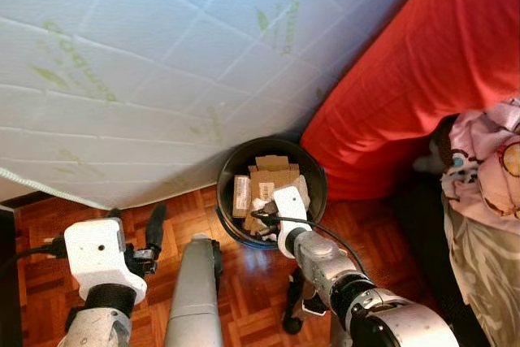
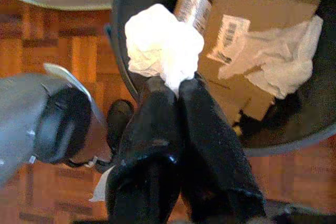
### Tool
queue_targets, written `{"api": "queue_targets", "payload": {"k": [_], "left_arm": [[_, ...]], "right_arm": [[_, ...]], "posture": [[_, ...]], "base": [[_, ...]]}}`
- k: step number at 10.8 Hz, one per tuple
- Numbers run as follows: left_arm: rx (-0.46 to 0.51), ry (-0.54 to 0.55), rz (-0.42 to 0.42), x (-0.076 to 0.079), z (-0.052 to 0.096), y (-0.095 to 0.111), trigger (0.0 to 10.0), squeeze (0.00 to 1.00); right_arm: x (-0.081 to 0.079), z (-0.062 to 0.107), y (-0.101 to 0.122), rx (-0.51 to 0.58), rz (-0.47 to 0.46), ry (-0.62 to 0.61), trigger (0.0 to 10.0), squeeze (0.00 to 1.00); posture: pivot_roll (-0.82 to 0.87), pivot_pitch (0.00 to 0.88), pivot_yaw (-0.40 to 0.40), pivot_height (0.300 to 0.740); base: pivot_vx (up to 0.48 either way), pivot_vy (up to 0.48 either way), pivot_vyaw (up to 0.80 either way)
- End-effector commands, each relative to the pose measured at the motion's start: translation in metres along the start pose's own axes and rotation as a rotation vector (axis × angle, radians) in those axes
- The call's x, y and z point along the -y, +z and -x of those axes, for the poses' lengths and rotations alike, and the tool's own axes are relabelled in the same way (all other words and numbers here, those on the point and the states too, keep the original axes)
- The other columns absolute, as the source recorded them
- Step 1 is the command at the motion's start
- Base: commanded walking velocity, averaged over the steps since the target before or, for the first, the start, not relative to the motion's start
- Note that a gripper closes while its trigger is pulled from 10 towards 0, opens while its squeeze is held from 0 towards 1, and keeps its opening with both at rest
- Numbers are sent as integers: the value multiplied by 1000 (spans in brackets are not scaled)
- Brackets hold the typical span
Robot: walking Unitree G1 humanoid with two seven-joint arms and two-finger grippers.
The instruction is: Clean up the room
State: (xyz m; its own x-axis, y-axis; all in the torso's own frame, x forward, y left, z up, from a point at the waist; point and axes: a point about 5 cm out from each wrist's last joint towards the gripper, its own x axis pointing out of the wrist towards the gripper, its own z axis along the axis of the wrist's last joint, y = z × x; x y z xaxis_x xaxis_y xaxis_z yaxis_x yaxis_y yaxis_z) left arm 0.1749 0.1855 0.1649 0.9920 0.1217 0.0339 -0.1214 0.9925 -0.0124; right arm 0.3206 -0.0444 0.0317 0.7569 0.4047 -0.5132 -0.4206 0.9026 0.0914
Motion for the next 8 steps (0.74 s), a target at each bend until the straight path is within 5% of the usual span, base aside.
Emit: {"api": "queue_targets", "payload": {"k": [1,4,5,6,8], "left_arm": [[-28,8,-1,1,6,0,10000,0],[-47,2,5,4,9,0,10000,0],[-52,4,4,4,10,0,10000,0],[-57,6,4,4,11,0,10000,0],[-65,0,2,5,12,0,10000,0]], "right_arm": [[-7,3,-28,-91,-21,6,10000,0],[-4,5,-34,-121,-2,-20,10000,0],[-4,4,-34,-117,-9,-20,10000,329],[-4,4,-33,-113,-8,-20,10000,1000],[-2,4,-29,-113,32,-52,10000,1000]], "posture": [[485,640,-51,611],[483,648,-49,611],[485,650,-48,611],[483,651,-48,611],[483,657,-44,611]], "base": [[0,0,0],[0,0,0],[0,0,0],[0,0,0],[0,0,0]]}}
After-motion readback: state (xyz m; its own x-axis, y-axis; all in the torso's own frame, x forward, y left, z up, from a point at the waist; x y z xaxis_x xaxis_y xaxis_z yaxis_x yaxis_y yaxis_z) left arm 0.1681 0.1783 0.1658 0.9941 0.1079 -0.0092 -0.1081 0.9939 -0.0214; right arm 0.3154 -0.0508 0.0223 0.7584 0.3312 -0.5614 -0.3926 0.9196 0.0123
